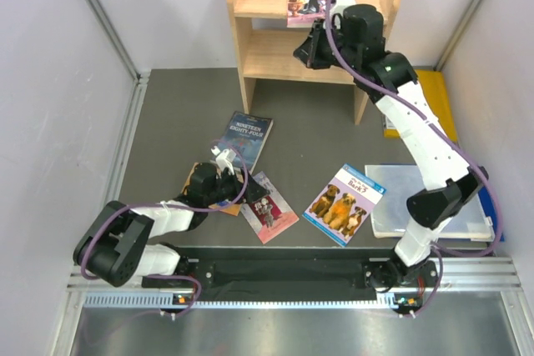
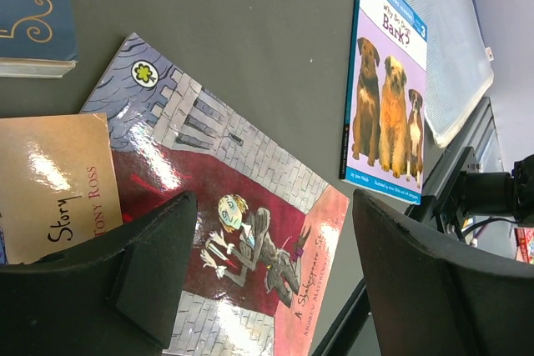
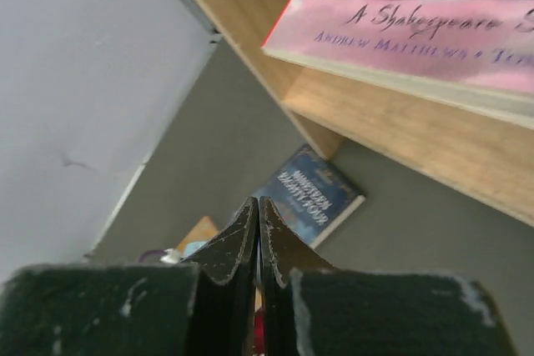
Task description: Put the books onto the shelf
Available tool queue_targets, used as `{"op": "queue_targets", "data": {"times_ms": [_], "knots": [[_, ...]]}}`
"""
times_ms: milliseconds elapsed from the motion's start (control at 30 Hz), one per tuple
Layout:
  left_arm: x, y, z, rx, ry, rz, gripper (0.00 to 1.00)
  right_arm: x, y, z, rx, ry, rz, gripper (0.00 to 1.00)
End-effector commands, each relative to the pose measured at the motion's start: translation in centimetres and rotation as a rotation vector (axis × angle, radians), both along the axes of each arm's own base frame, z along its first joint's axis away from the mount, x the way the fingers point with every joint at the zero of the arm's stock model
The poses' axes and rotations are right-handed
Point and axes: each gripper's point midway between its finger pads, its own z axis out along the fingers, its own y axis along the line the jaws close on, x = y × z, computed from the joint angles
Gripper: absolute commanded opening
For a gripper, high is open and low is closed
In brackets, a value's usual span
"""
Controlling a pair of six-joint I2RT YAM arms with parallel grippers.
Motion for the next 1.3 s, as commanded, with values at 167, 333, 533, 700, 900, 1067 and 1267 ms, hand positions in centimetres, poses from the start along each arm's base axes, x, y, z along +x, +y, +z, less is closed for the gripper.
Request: {"op": "queue_targets", "data": {"times_ms": [167,333,533,700,900,1067,1267], "knots": [[0.3,-0.5,1.2,-0.02,-0.07,-0.024,0.8,5.3,-4.2,-1.6,-0.303,-0.074,-0.275,0.0],[0.3,-0.5,1.2,-0.016,-0.073,-0.022,0.8,6.5,-3.6,-1.0,-0.285,-0.116,-0.292,0.0],[0.4,-0.3,1.3,-0.013,-0.075,-0.016,0.8,7.0,-2.7,0.6,-0.279,-0.196,-0.325,0.0],[0.4,-0.3,1.2,-0.009,-0.074,-0.014,0.8,7.5,-1.7,1.5,-0.253,-0.24,-0.327,0.0],[0.3,-0.3,1.2,-0.009,-0.074,-0.016,0.8,8.7,-0.9,1.3,-0.25,-0.274,-0.343,0.0],[0.3,-0.2,1.1,-0.002,-0.075,-0.015,0.8,9.8,-0.4,0.9,-0.246,-0.289,-0.35,0.0],[0.1,0.0,1.1,0.007,-0.076,-0.01,0.8,10.3,0.1,1.0,-0.239,-0.307,-0.351,0.0]]}}
